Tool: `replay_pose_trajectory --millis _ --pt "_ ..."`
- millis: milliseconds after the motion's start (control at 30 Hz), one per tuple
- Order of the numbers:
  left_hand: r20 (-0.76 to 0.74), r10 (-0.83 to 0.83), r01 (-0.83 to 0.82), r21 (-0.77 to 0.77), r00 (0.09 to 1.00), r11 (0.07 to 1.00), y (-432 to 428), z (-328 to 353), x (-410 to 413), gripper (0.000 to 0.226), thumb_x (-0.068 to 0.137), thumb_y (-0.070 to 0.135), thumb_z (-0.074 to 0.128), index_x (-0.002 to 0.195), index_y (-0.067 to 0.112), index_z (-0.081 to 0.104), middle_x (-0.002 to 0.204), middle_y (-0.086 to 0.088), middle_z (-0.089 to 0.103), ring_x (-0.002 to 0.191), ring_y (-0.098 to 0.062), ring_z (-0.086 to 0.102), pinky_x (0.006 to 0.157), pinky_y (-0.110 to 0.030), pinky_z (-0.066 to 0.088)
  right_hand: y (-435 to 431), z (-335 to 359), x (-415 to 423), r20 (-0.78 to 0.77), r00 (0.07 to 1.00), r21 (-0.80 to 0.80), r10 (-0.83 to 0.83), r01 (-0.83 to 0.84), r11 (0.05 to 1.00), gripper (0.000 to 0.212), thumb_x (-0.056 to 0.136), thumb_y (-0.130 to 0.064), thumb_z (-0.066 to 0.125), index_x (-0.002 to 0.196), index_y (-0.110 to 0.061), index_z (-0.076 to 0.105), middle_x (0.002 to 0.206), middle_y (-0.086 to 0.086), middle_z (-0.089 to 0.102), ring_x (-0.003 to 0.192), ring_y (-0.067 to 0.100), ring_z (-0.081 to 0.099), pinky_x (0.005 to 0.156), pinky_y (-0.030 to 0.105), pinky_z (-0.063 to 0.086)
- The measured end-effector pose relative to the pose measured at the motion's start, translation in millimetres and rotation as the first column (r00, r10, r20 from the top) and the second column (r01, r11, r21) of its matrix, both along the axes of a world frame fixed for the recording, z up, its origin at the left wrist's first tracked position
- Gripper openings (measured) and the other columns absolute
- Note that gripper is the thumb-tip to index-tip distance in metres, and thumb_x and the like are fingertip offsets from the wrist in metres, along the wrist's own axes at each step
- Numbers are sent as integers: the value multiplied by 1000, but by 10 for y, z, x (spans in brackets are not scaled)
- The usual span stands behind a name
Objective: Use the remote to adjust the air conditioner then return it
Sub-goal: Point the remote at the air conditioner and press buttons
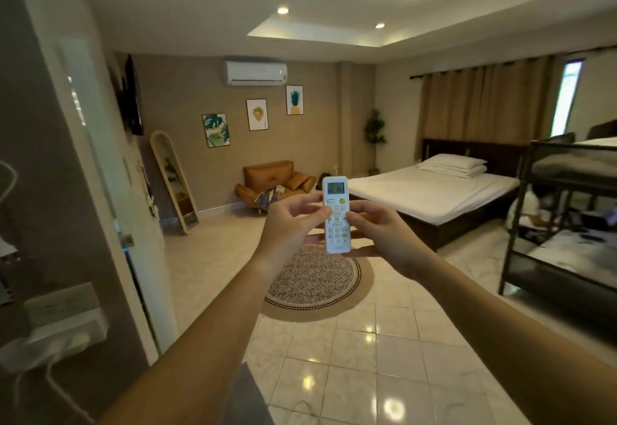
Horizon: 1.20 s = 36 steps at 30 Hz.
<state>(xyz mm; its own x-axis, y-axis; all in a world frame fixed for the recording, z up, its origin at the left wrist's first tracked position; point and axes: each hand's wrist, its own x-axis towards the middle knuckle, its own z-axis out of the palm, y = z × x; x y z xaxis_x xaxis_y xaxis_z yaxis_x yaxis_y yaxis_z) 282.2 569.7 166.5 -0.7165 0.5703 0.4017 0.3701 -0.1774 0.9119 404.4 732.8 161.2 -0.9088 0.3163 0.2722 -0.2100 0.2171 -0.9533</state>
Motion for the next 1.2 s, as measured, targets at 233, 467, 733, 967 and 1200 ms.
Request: replay_pose_trajectory --millis 233,467,733,967,1200 --pt "-52 -32 32 -17 998 999 270 191 -59 32 93 18 80 125 13 77 107 -2 84 99 -17 81 83 -48 67 152 198 24 -15 996 -6 -87 87 996 20 107 -23 57 119 -33 70 115 3 79 101 16 80 73 39 67" --pt "-84 -48 46 -22 995 999 275 296 -211 33 95 19 78 127 12 76 108 -2 84 96 -19 82 78 -42 69 154 274 -142 -15 994 0 -112 112 994 21 106 -24 58 114 -39 71 113 0 79 101 20 80 77 46 68" --pt "79 -21 27 -69 997 997 102 378 -431 27 95 24 78 120 13 77 102 -7 84 91 -25 83 75 -43 68 21 376 -429 70 997 -97 -40 47 994 16 105 -27 60 115 -32 71 110 7 80 100 25 80 80 49 67" --pt "378 28 7 -90 925 996 -19 563 -489 20 96 18 73 112 8 78 100 -14 84 63 -17 81 51 -24 61 -70 520 -729 208 975 -315 81 -12 949 28 105 -24 62 127 -8 69 114 17 80 97 27 80 68 34 68" --pt "421 74 -40 -88 904 995 -128 674 -538 19 94 17 73 110 6 77 89 -12 82 57 -16 79 49 -23 60 -206 674 -838 243 967 -351 79 12 936 27 103 -23 66 120 -2 70 98 15 79 77 22 81 56 27 66"
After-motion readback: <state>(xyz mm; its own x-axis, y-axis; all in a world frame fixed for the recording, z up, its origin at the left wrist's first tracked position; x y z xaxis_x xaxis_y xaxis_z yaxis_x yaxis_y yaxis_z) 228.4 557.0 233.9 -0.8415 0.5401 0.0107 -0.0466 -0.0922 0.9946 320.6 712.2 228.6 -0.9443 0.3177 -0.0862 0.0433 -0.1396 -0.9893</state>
